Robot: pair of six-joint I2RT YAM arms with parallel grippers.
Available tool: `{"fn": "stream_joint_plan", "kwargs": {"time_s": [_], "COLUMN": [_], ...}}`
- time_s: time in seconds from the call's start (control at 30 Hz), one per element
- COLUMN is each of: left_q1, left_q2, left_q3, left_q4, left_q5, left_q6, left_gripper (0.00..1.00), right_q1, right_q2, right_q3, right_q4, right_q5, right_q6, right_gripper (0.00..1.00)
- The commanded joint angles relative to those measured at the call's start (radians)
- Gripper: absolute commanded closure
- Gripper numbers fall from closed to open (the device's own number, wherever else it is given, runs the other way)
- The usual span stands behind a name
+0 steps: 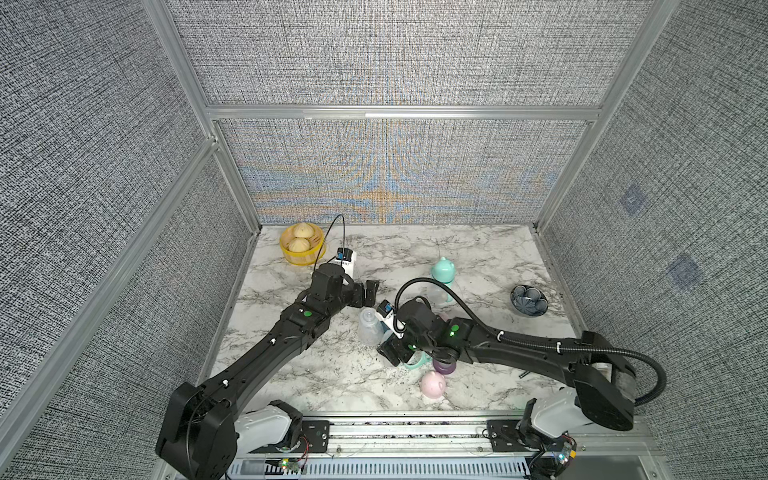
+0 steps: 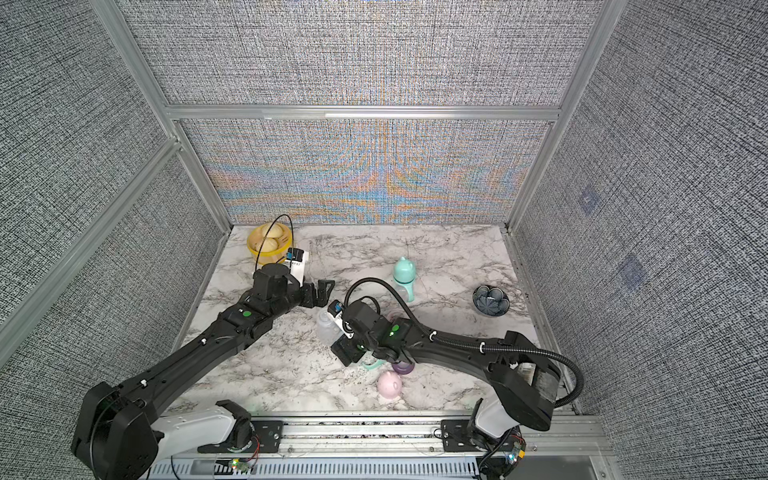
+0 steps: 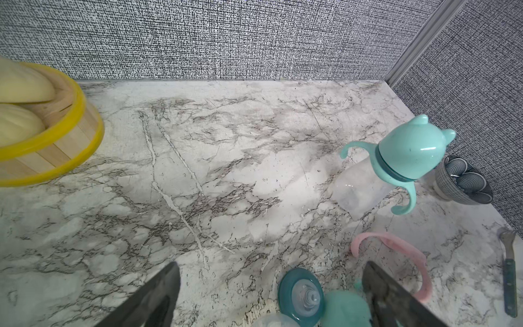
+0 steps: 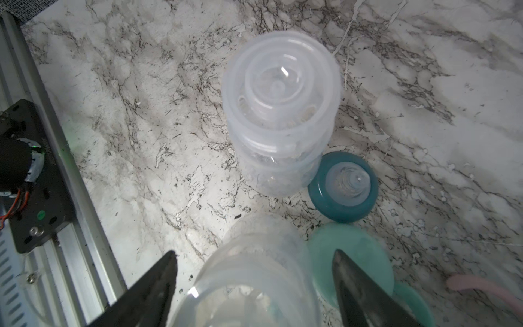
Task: Assemble the baby bottles
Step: Pick up the baby bottle from the center of the board.
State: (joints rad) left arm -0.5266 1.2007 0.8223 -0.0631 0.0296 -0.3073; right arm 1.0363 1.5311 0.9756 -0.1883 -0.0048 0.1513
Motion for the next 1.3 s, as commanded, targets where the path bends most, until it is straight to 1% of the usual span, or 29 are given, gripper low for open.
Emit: {"fn": "stream_joint_plan", "kwargs": {"time_s": [0.0, 0.3, 0.5, 0.6, 0.8, 0.9, 0.97, 1.03, 1.17, 1.27], "left_q1": [0.002, 0.005, 0.005, 0.004, 0.004, 0.004, 0.004, 0.002, 0.000, -0.007], "left_q2": [-0.001, -0.003, -0.004, -0.011, -0.024, -0.010, 0.003, 0.017, 0.025, 0.022], "left_q3": [0.001, -0.008, -0.014, -0.021, -0.045, -0.046, -0.048, -0.057, -0.092, -0.116], "left_q4": [0.007, 0.017, 0.034, 0.059, 0.140, 0.183, 0.216, 0.249, 0.341, 0.396], "left_q5": [0.009, 0.019, 0.042, 0.078, 0.201, 0.310, 0.391, 0.446, 0.532, 0.591], "left_q6": [0.007, 0.014, 0.034, 0.051, 0.099, 0.135, 0.150, 0.151, 0.158, 0.175], "left_gripper": [0.00, 0.00, 0.00, 0.00, 0.00, 0.00, 0.00, 0.00, 0.00, 0.02], "right_q1": [0.004, 0.004, 0.004, 0.004, -0.009, -0.035, -0.066, -0.093, -0.168, -0.245], "right_q2": [0.007, 0.025, 0.014, -0.007, -0.106, -0.157, -0.183, -0.204, -0.261, -0.293], "right_q3": [-0.017, -0.024, -0.016, 0.005, 0.086, 0.118, 0.137, 0.151, 0.156, 0.168], "right_q4": [0.031, 0.046, 0.046, 0.014, -0.125, -0.206, -0.262, -0.314, -0.390, -0.436], "right_q5": [0.018, 0.023, 0.034, 0.051, 0.084, 0.074, 0.046, 0.036, 0.013, -0.046], "right_q6": [0.012, 0.022, 0.030, 0.045, 0.049, 0.050, 0.050, 0.047, 0.047, 0.048], "right_gripper": [0.18, 0.28, 0.42, 0.45, 0.46, 0.46, 0.46, 0.47, 0.47, 0.46]}}
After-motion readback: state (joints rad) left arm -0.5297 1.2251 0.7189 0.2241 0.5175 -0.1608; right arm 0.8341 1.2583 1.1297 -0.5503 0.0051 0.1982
